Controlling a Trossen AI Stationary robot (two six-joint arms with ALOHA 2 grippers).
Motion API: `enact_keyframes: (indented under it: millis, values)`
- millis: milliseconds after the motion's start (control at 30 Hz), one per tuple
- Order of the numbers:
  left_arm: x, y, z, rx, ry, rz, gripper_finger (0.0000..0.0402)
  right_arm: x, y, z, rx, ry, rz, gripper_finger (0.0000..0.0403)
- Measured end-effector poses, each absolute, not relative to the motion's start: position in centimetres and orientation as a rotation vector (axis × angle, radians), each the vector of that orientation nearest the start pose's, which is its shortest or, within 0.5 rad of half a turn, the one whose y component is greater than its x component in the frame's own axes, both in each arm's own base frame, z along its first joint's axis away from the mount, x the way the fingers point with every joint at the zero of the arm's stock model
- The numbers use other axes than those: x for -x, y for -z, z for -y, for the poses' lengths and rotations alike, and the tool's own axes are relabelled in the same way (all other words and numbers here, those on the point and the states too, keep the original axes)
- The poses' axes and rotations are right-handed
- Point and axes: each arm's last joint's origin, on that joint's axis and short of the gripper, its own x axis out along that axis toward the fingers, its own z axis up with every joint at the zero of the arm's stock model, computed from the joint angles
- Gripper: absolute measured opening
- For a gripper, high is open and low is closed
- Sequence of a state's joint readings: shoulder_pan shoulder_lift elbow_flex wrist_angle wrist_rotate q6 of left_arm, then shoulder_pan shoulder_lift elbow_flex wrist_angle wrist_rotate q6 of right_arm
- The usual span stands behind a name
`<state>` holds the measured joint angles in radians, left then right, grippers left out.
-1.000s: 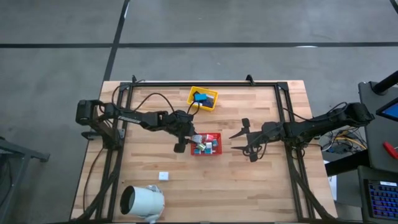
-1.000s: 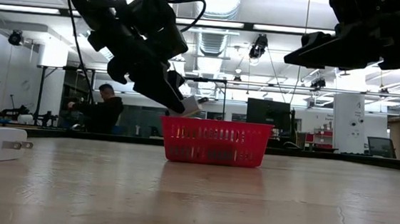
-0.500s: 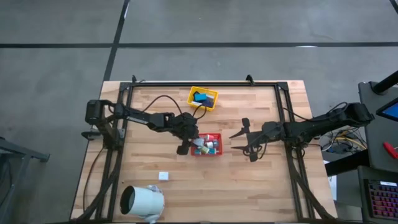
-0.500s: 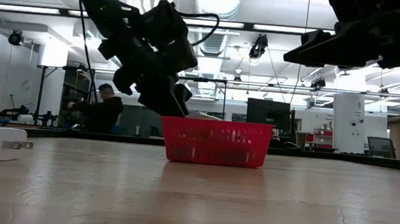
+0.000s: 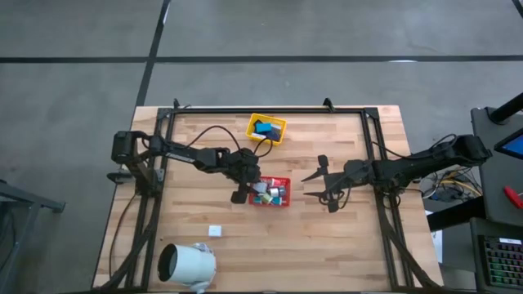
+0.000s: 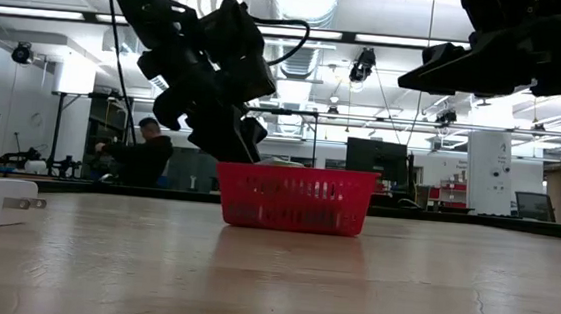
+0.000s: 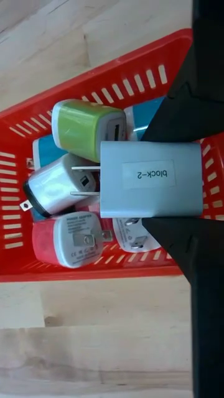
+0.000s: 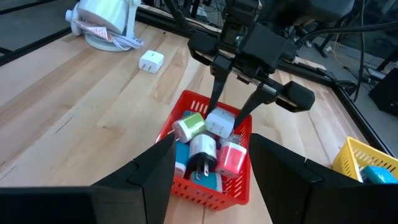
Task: Pick & Place Office items
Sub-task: Put the top white charger adapter into the red bin, then put the white charger adapter into the red bin
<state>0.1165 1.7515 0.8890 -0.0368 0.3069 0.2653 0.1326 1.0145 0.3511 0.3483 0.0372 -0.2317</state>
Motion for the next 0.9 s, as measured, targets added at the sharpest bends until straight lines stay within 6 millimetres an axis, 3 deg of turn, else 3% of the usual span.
enact_keyframes:
  millis: [333,567,900]
  values:
    - [-33.06,-14.16,-2.93,-0.049,0.289,-0.85,0.0153,-20.08,-19.4,-2.57,0.253,-0.13,-0.302,0.0201]
    - [-33.1,-14.17,-2.53,-0.038,0.292,-0.853,0.0246,-20.09,-19.4,-2.57,0.255,-0.13,-0.302,0.0201]
    - [-33.69,-14.9,-2.07,-0.058,0.3,-0.839,0.0254,-20.08,-19.38,-2.57,0.253,-0.13,-0.303,0.0201]
